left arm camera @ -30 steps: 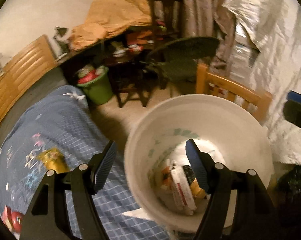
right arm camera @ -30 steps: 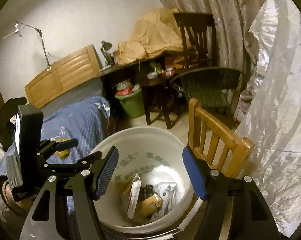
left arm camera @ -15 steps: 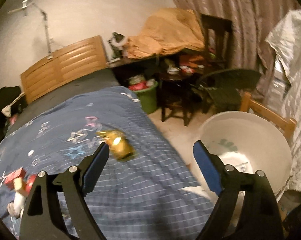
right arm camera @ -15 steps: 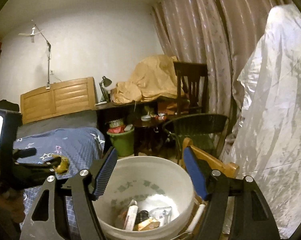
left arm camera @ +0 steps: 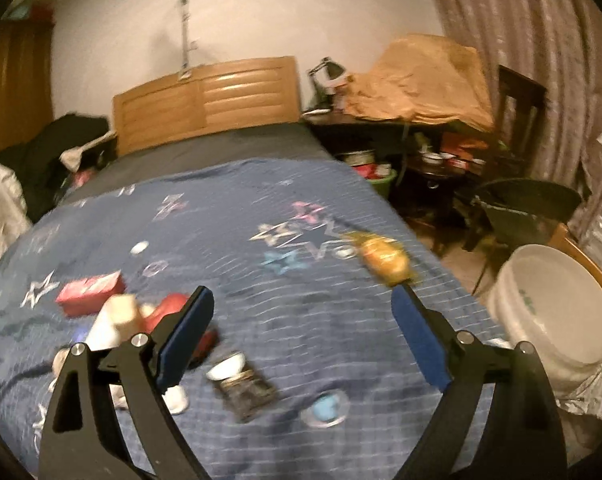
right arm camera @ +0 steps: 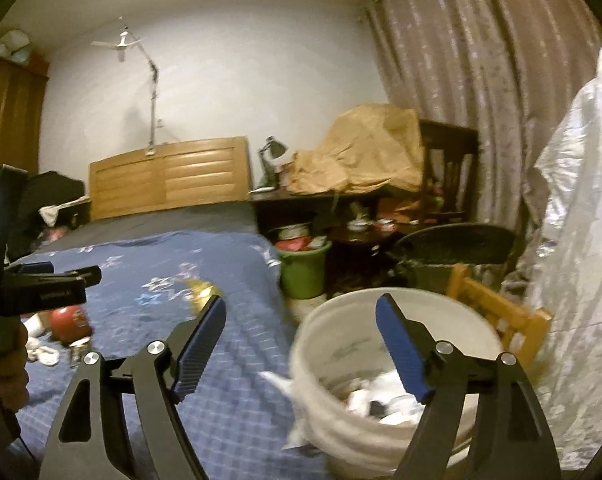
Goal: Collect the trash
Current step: 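Move both tools back over the trash on the bed, then grasp the white bubble wrap with the left gripper while the right grasps the black tissue pack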
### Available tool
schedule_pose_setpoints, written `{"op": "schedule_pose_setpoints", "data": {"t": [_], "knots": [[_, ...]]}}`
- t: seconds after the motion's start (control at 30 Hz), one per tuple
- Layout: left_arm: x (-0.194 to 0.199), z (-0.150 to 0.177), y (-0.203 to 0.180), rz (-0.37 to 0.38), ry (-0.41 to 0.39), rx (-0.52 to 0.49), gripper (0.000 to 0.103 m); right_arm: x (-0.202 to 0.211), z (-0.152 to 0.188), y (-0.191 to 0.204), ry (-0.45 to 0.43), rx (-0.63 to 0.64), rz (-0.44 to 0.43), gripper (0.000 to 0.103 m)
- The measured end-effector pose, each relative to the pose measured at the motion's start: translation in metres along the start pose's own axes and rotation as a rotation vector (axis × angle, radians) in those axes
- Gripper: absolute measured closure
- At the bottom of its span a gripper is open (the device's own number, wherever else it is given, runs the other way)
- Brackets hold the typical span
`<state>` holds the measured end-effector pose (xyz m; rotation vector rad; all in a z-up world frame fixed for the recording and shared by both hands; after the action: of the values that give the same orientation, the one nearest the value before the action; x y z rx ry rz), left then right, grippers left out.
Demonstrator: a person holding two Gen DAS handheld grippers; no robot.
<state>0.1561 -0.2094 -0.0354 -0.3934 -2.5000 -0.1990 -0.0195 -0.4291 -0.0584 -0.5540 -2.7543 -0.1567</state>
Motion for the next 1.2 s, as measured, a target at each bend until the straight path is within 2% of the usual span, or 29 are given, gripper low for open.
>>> {"op": "schedule_pose_setpoints", "data": {"t": [0.27,0.4,0.47,0.53,0.63,0.73,0.87,0.97,1.13,1.2], "knots": [[-0.002,0.022,0.095,-0.063,0.066,0.136,0.016,-0.011,0.014,0.08,0.063,0.051,-0.111,0.019],[-0.006,0.03,0.161,-0.095,0.105,0.229,0.016,-0.018,0.023,0.118,0.11,0.083,-0.175,0.018],[-0.01,0.035,0.196,-0.07,0.146,0.287,0.016,-0.021,0.03,0.136,0.143,0.105,-0.211,0.017],[-0.018,0.042,0.228,0.006,0.218,0.336,0.016,-0.028,0.034,0.15,0.181,0.126,-0.249,0.016],[-0.028,0.051,0.258,0.039,0.277,0.352,0.024,-0.041,0.039,0.174,0.239,0.151,-0.322,0.016],[-0.031,0.056,0.267,0.048,0.297,0.313,0.029,-0.056,0.042,0.201,0.3,0.194,-0.405,0.016],[-0.046,0.055,0.26,0.034,0.326,0.227,0.03,-0.077,0.041,0.242,0.357,0.257,-0.498,0.016],[-0.066,0.049,0.253,0.0,0.352,0.157,0.03,-0.093,0.043,0.268,0.403,0.328,-0.527,0.016],[-0.102,0.046,0.255,-0.041,0.415,0.113,0.03,-0.12,0.047,0.289,0.465,0.39,-0.54,0.016],[-0.113,0.047,0.255,-0.028,0.438,0.111,0.035,-0.132,0.049,0.292,0.493,0.402,-0.539,0.016]]}}
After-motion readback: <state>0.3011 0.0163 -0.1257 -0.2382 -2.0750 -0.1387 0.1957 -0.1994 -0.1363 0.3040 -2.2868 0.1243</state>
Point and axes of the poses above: each gripper's, at about its wrist camera, not at the fingertips, and x roughly against the way its jaws point, y to its left, z to its underside, the point moved 2 cm from there along -x, roughly the way its jaws point, and after that the axes turned 4 degrees about y, right-handed, at the moved point
